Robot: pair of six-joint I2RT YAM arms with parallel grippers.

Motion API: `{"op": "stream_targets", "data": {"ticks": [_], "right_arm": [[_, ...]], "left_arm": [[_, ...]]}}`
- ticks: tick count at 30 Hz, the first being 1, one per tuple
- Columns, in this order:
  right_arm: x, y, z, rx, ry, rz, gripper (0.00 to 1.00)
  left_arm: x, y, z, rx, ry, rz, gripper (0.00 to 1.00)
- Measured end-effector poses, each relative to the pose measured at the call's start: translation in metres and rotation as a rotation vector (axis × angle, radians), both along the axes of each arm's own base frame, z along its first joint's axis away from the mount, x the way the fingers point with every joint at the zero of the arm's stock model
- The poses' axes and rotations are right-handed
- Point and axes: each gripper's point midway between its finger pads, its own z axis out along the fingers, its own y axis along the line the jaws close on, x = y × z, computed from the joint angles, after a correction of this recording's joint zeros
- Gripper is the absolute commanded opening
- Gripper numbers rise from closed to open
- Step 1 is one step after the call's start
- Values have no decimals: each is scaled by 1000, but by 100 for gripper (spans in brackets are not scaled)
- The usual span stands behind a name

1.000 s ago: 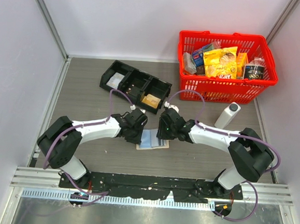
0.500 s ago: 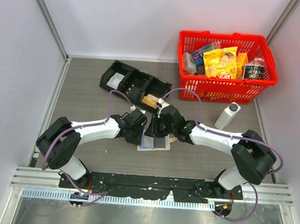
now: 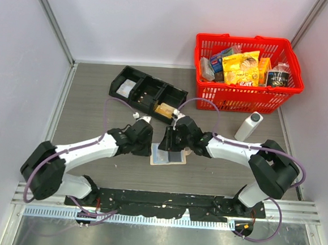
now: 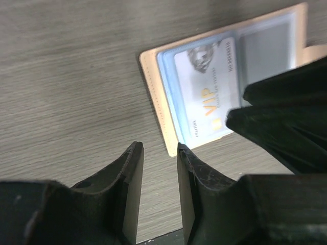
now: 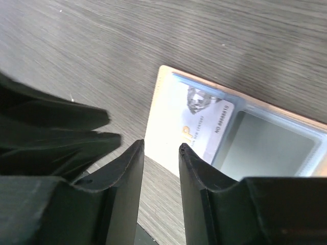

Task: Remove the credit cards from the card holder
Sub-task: Remove the credit card from the card holder.

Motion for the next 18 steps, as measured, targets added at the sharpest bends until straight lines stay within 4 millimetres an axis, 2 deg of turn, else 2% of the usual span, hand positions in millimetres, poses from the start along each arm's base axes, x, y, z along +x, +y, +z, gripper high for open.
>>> {"op": "stream_targets", "data": {"ticks": [5,8,11,13,18], "right_arm": [[7,-15,-12,-5,12,-40,40],[11,-24,-20,17,33,-67,40],[15,-30,-25,50,48,-82,40],[19,-31,-29,74,58,-89,40],[22,-31,-39,122,91,-92,40]], "left_arm": [[12,-5,39,-115,-105,26,36],[18,-18,48,-186,-122,9,33],[22,-27,43,-211,-99,-4,27],[25,-30,32,-211,-68,-6,23],[31,-28,7,-203,5,15,18]]}}
